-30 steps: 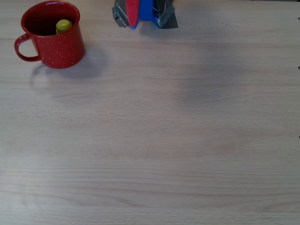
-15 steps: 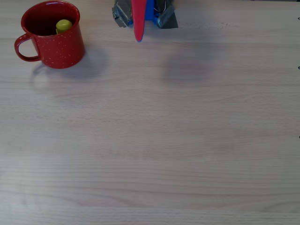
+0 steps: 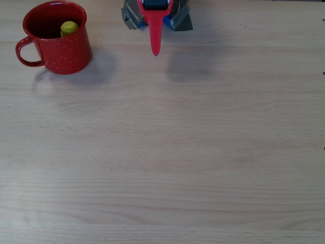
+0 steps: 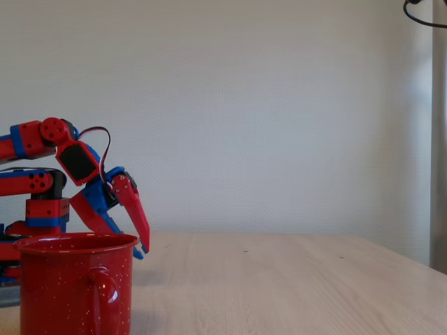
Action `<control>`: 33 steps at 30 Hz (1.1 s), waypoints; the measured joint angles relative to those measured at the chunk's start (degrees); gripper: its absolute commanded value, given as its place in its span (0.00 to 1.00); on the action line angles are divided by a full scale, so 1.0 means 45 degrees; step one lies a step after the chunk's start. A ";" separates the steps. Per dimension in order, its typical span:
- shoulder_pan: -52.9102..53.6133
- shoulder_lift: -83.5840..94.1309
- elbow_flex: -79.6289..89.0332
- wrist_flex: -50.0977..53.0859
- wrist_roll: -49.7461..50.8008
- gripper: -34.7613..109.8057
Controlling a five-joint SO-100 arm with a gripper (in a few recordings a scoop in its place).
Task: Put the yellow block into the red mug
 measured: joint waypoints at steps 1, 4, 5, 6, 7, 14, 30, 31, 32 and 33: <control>0.0000 -0.0020 0.0059 0.0039 0.0000 0.24; 0.0000 0.0000 0.0078 0.0059 0.0137 0.24; 0.0000 0.0000 0.0078 0.0059 0.0195 0.24; 0.0000 0.0000 0.0078 0.0059 0.0195 0.24; 0.0000 0.0000 0.0078 0.0059 0.0352 0.24; 0.0254 0.0000 0.0078 0.0059 0.0645 0.24; 0.0430 0.0000 0.0078 0.0059 0.1016 0.25; 0.0430 0.0000 0.0078 0.0059 0.1016 0.25; 0.0430 0.0000 0.0078 0.0059 0.1016 0.25; 0.0430 0.0000 0.0078 0.0059 0.1016 0.25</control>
